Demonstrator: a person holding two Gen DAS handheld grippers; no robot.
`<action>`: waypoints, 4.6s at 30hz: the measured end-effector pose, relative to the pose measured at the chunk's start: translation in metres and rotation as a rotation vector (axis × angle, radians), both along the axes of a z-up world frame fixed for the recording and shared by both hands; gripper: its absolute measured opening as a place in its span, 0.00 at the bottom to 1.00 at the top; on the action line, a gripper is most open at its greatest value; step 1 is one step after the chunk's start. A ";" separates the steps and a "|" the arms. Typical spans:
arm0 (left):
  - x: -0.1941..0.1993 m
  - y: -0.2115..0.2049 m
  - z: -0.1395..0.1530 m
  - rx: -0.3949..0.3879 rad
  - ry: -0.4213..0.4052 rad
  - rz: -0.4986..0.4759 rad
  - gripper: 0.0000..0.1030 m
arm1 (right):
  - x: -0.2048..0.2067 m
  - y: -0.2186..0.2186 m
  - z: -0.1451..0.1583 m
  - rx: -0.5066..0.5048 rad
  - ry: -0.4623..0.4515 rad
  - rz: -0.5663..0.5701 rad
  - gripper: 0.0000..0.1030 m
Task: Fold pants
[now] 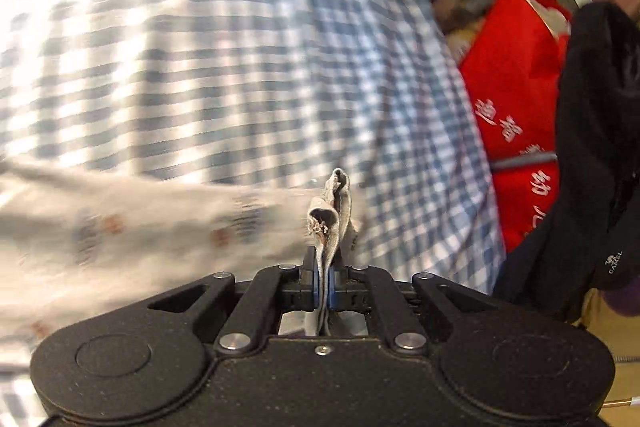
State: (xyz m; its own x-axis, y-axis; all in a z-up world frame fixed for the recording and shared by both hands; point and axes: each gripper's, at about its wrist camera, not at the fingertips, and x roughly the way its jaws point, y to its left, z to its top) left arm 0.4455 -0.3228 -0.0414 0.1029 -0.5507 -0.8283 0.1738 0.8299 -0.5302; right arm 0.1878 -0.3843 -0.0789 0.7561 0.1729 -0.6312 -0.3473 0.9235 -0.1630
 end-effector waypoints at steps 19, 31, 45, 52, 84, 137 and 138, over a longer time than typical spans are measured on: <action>-0.017 0.141 -0.081 0.140 -0.066 0.113 0.06 | 0.045 0.119 -0.060 0.025 0.292 0.154 0.08; -0.014 0.151 -0.096 0.147 -0.039 0.108 0.08 | 0.050 0.116 -0.064 0.050 0.325 0.098 0.14; -0.028 0.165 -0.099 0.145 -0.019 0.185 0.61 | 0.056 0.031 -0.042 0.117 0.292 0.043 0.89; -0.070 0.145 -0.067 0.260 -0.134 0.320 0.99 | 0.105 -0.061 -0.045 0.042 0.281 0.058 1.00; -0.090 0.064 -0.098 0.149 0.006 0.473 0.87 | 0.181 -0.040 -0.079 -0.341 0.214 0.763 0.18; -0.043 0.141 0.138 -0.063 -0.254 0.234 0.03 | 0.014 0.058 -0.050 0.677 0.321 -0.019 0.87; -0.042 0.141 0.142 -0.070 -0.256 0.231 0.03 | 0.017 0.061 -0.054 0.718 0.318 -0.056 0.87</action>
State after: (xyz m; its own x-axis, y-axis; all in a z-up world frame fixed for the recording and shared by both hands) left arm 0.4032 -0.1814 0.1005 0.4310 -0.5436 -0.7203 0.1207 0.8258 -0.5509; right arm 0.2047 -0.3228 -0.1327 0.5777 0.5871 -0.5671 -0.2270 0.7829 0.5792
